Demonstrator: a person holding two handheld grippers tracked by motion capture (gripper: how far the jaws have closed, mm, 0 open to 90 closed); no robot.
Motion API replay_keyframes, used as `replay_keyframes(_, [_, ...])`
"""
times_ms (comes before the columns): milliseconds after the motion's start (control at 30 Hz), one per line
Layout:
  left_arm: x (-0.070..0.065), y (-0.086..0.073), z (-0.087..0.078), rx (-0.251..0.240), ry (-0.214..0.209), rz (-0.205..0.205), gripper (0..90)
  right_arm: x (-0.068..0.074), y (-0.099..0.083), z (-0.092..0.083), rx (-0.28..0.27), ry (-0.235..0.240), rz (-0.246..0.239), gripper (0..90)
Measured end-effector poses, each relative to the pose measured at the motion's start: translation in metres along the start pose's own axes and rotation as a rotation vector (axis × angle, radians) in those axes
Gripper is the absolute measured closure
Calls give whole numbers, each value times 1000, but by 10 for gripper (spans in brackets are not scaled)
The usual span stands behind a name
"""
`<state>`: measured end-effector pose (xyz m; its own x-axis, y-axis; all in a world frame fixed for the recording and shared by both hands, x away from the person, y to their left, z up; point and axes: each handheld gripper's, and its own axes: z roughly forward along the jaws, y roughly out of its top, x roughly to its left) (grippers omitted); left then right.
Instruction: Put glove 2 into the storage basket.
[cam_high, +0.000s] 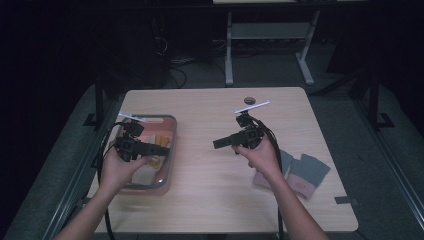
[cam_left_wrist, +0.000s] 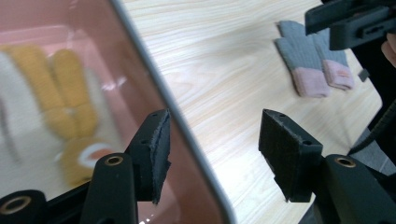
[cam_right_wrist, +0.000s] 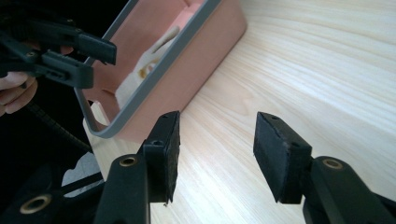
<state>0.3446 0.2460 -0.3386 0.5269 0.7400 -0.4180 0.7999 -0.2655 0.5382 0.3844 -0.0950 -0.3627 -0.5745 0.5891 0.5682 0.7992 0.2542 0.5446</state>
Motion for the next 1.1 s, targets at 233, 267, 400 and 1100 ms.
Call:
replay_keyframes(233, [-17,5,12,2,-21,36,399,-10,-9,-17,-23,-19,18,499])
replay_keyframes(267, [-20,5,14,-3,-25,41,399,-13,-12,-21,-32,-25,24,489])
replay_keyframes(400, [-30,7,23,0,-41,59,394,-17,-15,-26,-36,-34,31,482])
replay_keyframes(1100, [-70,14,59,22,-136,110,359,-45,-47,-69,-52,-115,71,458])
